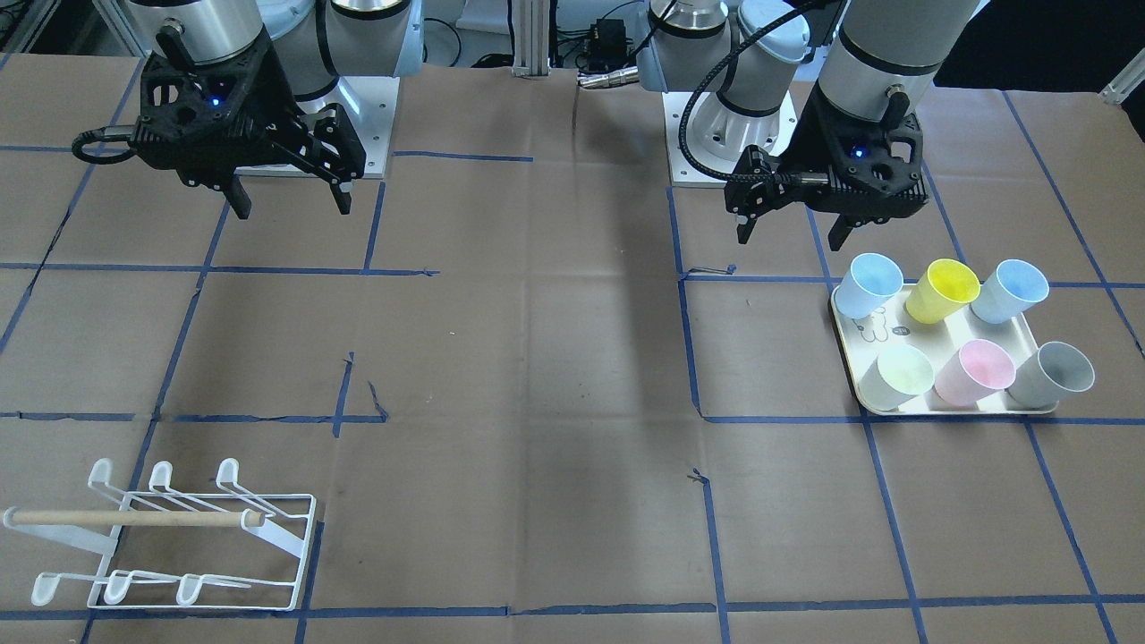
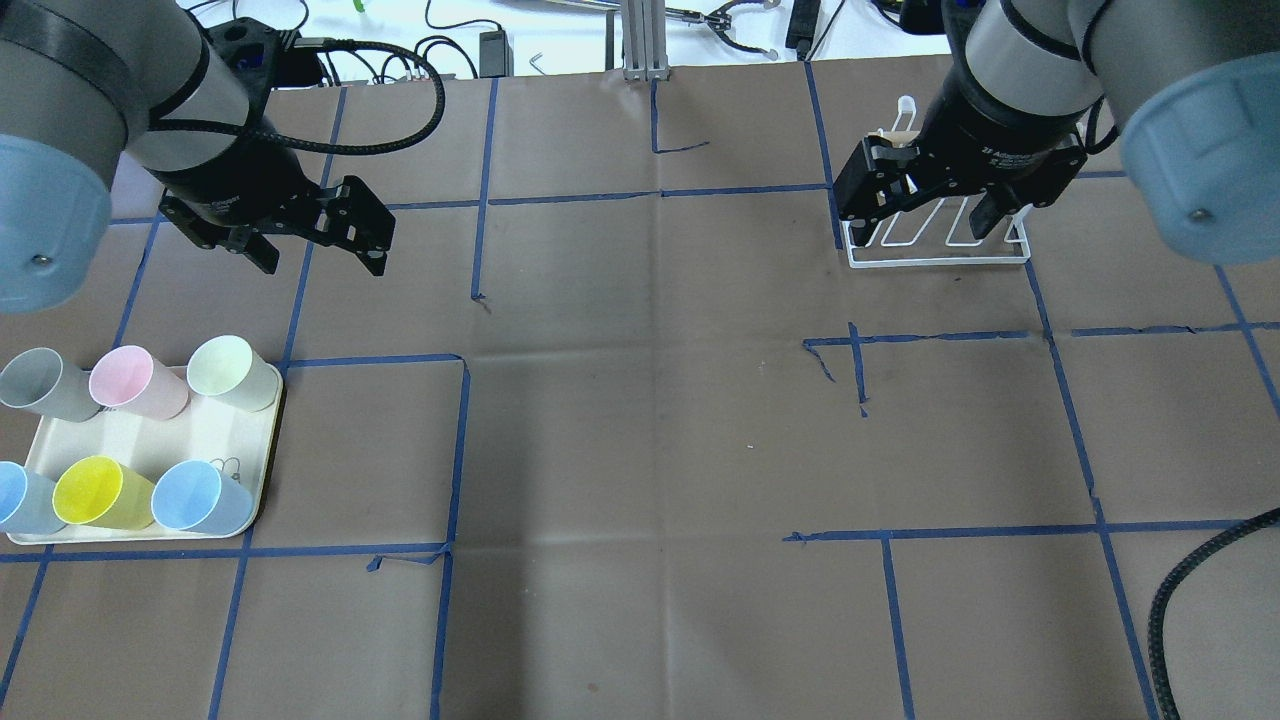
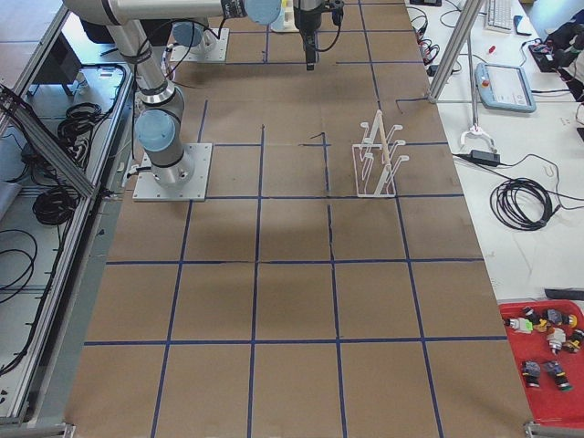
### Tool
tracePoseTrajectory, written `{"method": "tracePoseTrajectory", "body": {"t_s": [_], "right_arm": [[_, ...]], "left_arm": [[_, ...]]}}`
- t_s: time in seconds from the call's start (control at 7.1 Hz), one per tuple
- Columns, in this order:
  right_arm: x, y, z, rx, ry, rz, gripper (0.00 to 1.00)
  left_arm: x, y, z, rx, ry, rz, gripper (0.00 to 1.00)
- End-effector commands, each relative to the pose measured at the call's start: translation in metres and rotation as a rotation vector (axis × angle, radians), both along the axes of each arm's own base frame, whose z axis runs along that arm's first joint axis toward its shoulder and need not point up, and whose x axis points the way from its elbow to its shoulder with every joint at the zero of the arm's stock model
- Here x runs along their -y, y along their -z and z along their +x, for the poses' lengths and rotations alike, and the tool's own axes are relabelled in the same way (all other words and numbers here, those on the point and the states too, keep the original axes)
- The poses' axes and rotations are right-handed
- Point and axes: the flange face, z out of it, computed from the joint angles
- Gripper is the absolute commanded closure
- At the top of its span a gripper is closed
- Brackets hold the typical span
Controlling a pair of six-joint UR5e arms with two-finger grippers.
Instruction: Transfer IKEA cup to right arm and place on rack
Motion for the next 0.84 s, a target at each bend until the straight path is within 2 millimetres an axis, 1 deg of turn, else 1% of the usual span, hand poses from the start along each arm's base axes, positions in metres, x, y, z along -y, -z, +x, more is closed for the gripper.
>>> {"method": "tracePoseTrajectory", "body": {"t_s": [0.0,0.28,0.42,0.56,0.7], "right_arm": [[0.0,0.0,0.0,0.0,-0.002,0.0,0.0],[0.0,0.0,0.0,0.001,-0.002,-0.001,0.0],[0.001,0.001,0.0,-0.002,-0.002,0.0,0.0],[0.001,0.0,0.0,-0.005,-0.006,-0.005,0.0],[0.002,0.0,0.0,-0.005,-0.008,-0.01,0.0]], "left_arm": [[0.001,0.002,0.0,-0.002,0.002,0.003,0.0],[0.008,0.007,0.011,-0.007,-0.018,0.003,0.0],[0.012,0.008,0.025,-0.004,-0.044,0.003,0.0],[0.017,0.007,0.058,-0.003,-0.061,0.001,0.0],[0.02,0.008,0.111,0.003,-0.058,0.002,0.0]]}}
